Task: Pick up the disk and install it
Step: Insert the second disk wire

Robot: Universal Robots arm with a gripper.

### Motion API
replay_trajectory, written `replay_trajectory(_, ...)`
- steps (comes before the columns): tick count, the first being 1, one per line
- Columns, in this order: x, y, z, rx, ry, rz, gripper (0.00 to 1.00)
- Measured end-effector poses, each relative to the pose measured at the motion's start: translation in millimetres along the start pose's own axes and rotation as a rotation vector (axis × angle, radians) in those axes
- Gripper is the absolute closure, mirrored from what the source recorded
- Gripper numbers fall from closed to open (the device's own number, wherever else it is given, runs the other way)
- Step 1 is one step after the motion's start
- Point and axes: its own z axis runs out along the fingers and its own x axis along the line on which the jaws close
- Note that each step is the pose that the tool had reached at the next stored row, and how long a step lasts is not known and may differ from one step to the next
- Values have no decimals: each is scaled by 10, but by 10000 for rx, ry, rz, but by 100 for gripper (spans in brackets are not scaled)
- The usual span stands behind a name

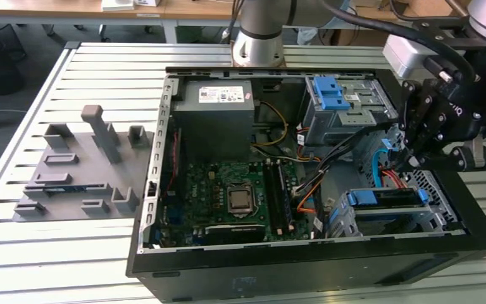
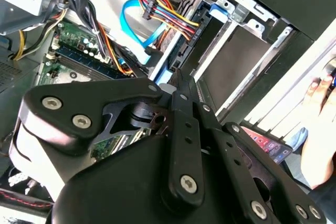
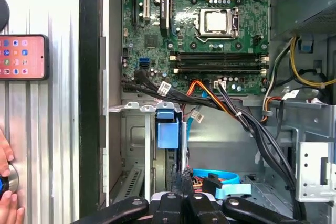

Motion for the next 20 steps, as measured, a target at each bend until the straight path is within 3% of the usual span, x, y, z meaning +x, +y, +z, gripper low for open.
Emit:
replay_trajectory(5,-79,3,-53,0,10,0,89)
replay_trajectory(12,-235,8,-61,0,72,0,89)
replay_trajectory(16,-254,9,-61,1,75,-1,89)
replay_trajectory(20,-268,10,-55,2,156,-1,89)
